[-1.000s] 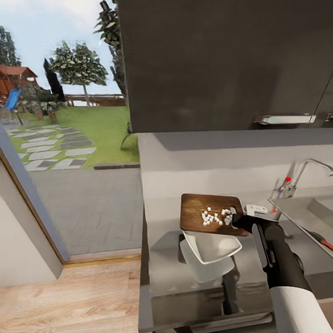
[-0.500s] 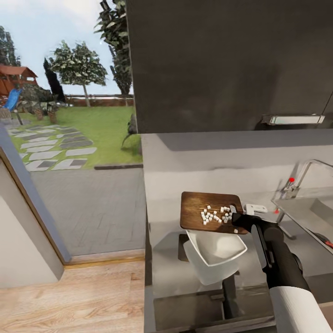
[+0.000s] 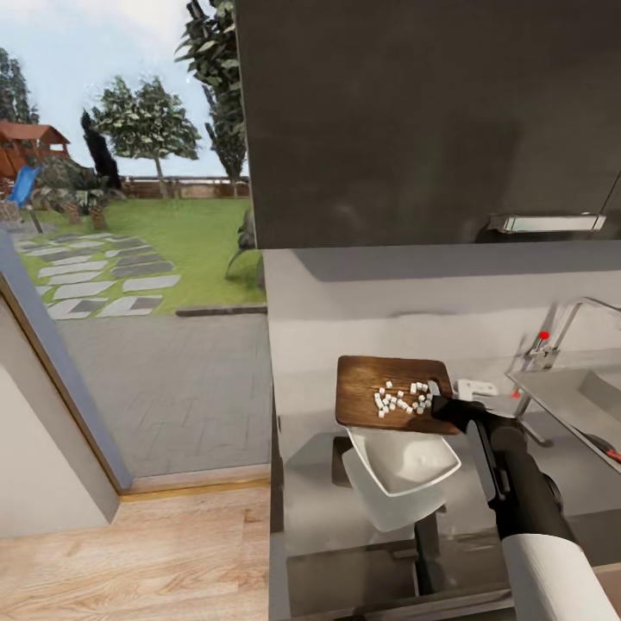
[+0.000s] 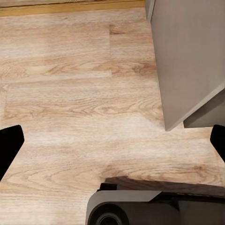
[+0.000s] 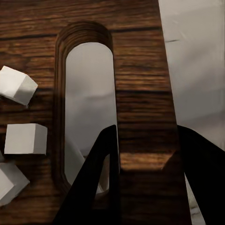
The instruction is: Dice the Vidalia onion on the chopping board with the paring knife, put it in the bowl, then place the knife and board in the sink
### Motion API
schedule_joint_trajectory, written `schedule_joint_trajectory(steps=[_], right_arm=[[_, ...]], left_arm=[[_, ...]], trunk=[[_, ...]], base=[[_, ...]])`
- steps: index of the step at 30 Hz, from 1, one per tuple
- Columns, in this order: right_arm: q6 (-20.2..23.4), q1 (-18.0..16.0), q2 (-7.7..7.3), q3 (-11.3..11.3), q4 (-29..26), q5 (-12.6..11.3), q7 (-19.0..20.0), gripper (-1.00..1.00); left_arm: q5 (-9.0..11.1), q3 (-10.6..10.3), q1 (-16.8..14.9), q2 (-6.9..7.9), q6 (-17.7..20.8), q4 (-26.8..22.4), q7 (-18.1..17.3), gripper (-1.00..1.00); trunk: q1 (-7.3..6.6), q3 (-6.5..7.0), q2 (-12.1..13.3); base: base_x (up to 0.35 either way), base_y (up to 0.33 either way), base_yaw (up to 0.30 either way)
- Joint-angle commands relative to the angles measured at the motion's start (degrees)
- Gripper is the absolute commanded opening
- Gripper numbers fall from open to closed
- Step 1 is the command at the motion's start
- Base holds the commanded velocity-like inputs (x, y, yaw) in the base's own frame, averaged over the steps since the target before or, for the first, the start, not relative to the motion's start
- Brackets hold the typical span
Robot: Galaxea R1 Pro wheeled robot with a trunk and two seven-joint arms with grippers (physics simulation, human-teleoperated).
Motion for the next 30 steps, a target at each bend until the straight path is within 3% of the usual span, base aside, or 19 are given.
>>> schedule_joint_trajectory(steps=[1,7,23,30], right_arm=[[-0.84,-0.05,0.01,-0.04,0.79,0.18,0.33,-1.00],[-4.07,-0.05,0.01,0.02,2.61,0.23,0.35,-1.00],[-4.80,-0.05,-0.01,-0.01,2.80,0.18,0.48,-1.00],[-8.44,-0.05,-0.07,-0.01,2.94,0.16,0.61,-1.00]], left_arm=[[0.59,-0.41,0.01,0.06,-0.12,-0.07,0.36,1.00],[0.59,-0.41,-0.01,0.06,-0.12,-0.07,0.36,1.00],[0.59,-0.40,0.00,0.07,-0.12,-0.07,0.36,1.00],[0.59,-0.42,-0.01,0.06,-0.12,-0.07,0.36,1.00]], trunk=[[0.03,-0.09,-0.10],[0.03,-0.09,-0.10],[0.03,-0.09,-0.10],[0.03,-0.09,-0.10]], base=[[0.000,0.000,0.000],[0.000,0.000,0.000],[0.000,0.000,0.000],[0.000,0.000,0.000]])
